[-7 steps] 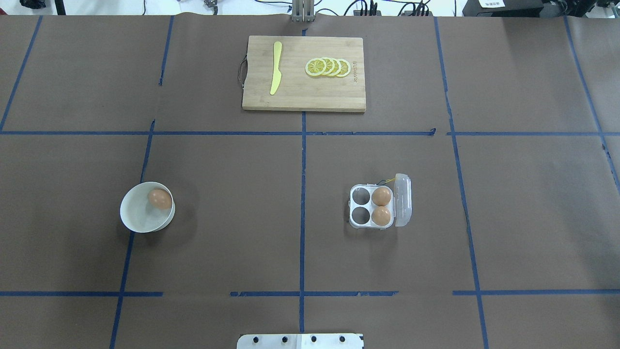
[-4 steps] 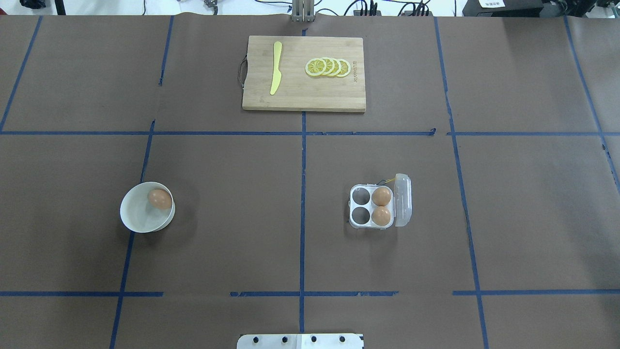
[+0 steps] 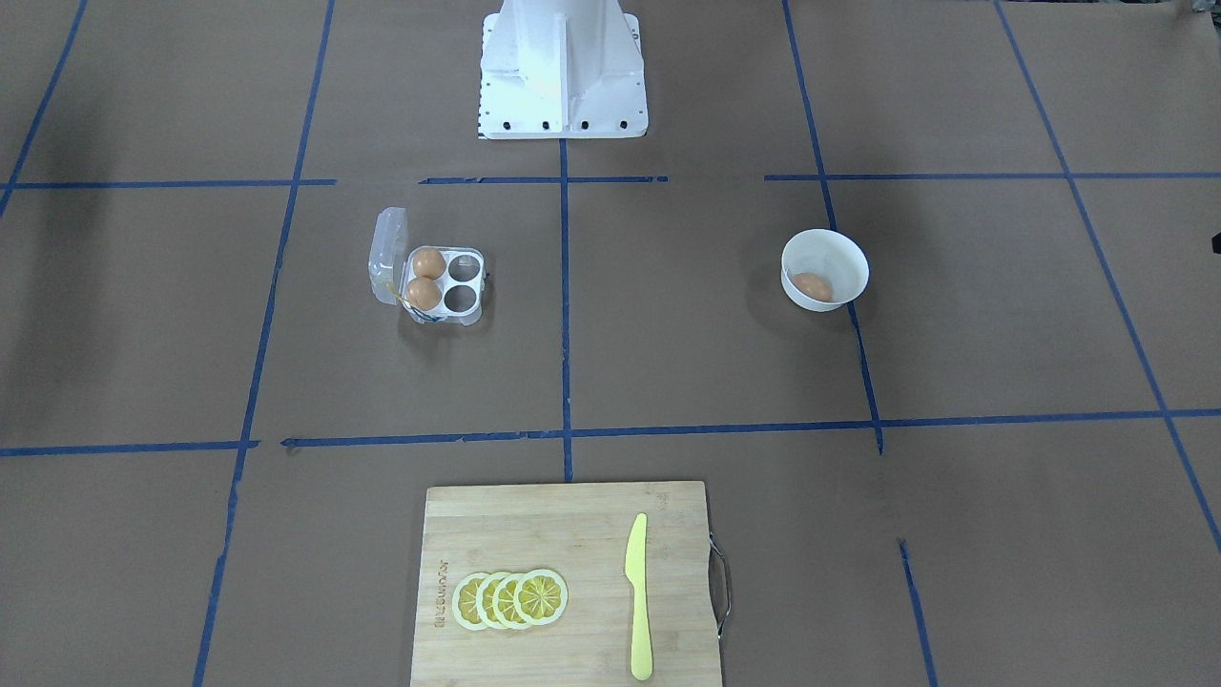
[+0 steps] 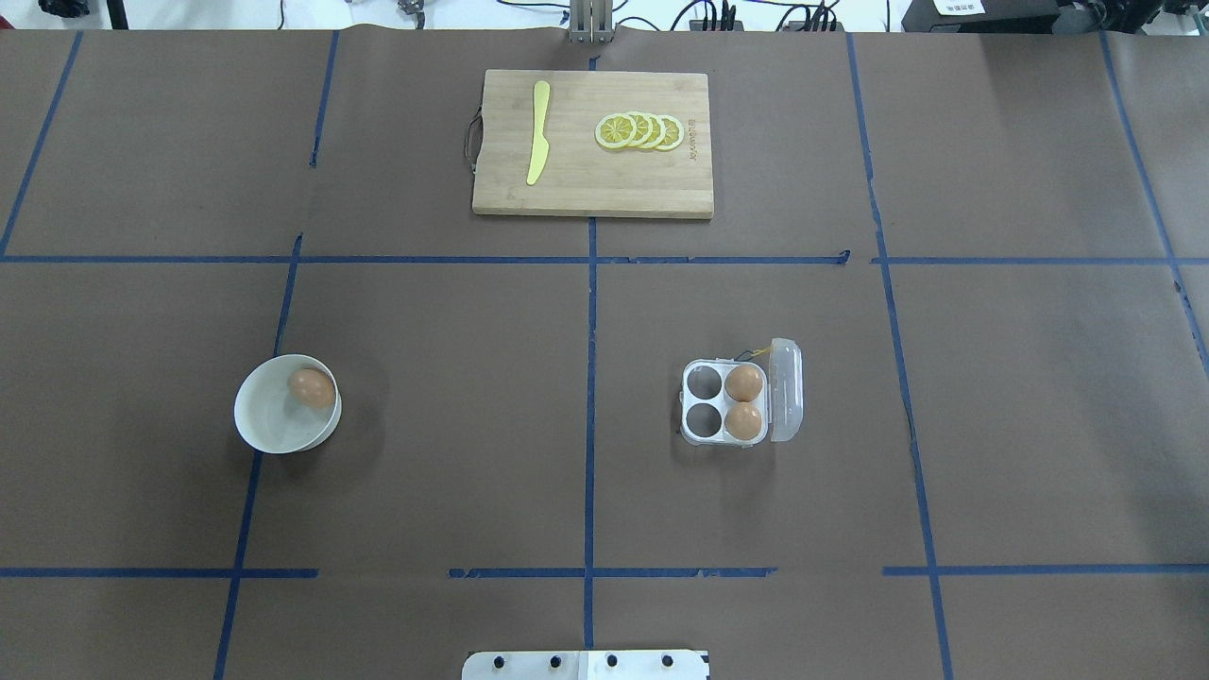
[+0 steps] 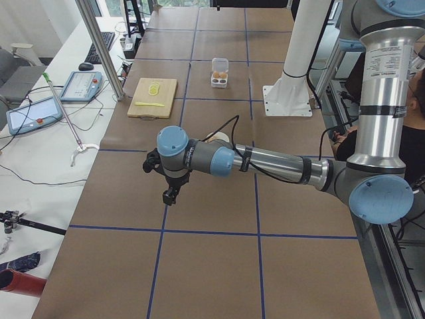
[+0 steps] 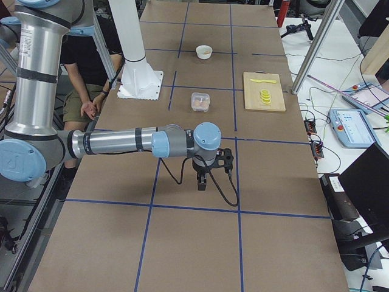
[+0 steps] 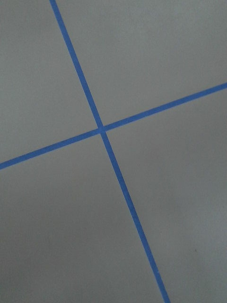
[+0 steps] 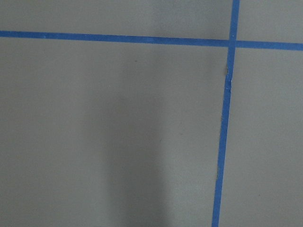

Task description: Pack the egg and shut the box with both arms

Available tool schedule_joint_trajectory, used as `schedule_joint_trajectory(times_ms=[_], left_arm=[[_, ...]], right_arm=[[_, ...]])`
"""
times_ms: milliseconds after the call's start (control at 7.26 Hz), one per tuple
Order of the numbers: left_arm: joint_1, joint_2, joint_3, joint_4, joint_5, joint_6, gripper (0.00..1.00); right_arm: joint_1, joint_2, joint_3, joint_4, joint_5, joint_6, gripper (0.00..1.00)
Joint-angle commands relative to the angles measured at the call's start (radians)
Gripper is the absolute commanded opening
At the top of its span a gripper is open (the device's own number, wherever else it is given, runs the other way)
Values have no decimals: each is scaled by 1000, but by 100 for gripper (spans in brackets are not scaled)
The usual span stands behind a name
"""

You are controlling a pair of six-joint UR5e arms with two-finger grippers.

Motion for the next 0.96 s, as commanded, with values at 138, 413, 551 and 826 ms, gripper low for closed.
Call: schedule_joint_trajectory(times_ms=[138, 413, 551, 826], left_arm=[[259, -11, -129, -169, -16, -741, 100], [375, -18, -120, -353, -18, -1117, 100], [445, -51, -108, -404, -1, -1379, 100], [579, -93, -111, -412, 190, -1643, 99]], right_arm=[[-2, 6, -6, 0, -3, 2, 100], [-2, 6, -6, 0, 0, 4, 100], [-3, 6, -8, 0, -3, -1, 100], [-5, 15, -12, 2, -4, -2, 100]])
